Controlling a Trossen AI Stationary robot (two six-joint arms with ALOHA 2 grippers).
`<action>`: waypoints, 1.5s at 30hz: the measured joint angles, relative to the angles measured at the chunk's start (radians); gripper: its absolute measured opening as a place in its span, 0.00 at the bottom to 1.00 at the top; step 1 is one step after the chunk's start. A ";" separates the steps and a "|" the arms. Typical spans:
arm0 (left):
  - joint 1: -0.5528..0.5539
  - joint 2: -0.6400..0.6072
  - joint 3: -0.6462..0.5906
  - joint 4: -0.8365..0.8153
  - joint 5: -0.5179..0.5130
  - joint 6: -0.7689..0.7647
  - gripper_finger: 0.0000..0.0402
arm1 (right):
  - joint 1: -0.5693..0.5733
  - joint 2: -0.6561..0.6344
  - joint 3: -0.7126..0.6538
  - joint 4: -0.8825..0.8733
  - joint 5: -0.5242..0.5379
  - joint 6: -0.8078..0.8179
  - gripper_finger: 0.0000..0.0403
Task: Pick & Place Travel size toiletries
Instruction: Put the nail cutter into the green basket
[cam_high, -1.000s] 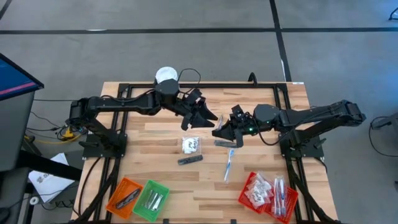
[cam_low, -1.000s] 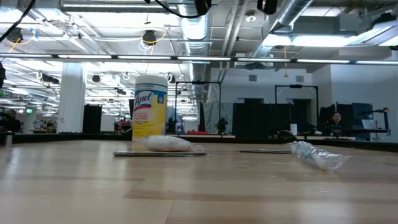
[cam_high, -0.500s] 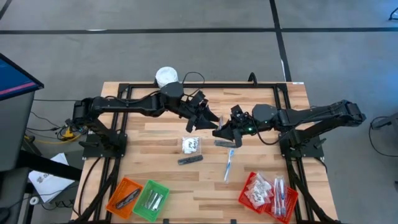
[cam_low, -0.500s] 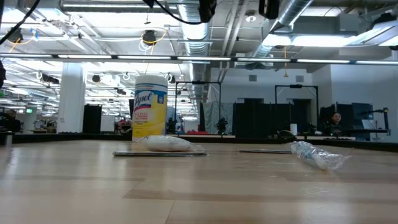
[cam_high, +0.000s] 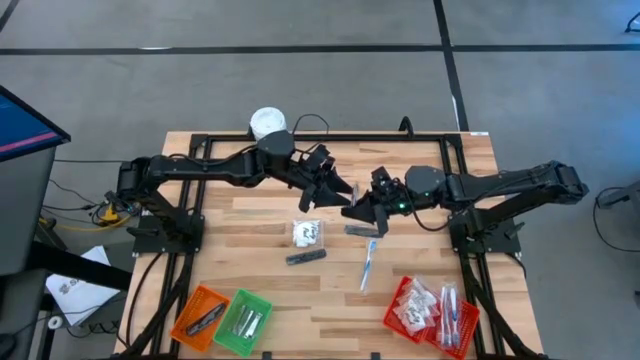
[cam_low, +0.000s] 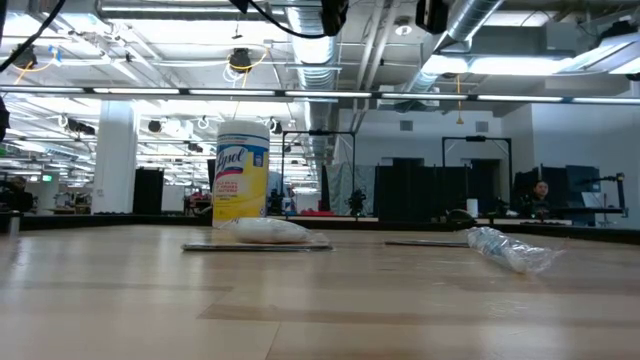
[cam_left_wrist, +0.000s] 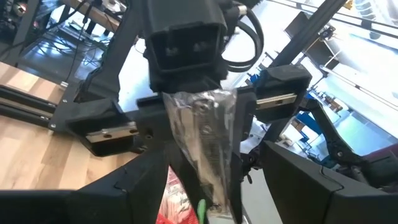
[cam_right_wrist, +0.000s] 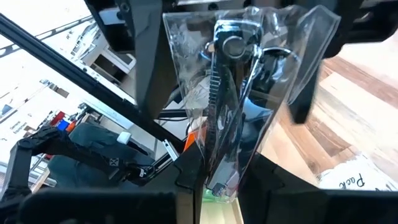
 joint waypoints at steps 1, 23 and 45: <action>0.000 0.000 0.000 0.000 -0.002 0.002 0.61 | 0.000 0.000 0.000 0.000 0.000 0.000 0.15; -0.025 -0.001 -0.001 0.019 0.029 -0.208 0.61 | 0.080 0.000 -0.001 0.138 0.046 -0.273 0.15; -0.047 -0.002 -0.001 0.217 -0.021 -0.263 0.61 | 0.117 0.000 0.000 0.150 -0.078 -0.033 0.15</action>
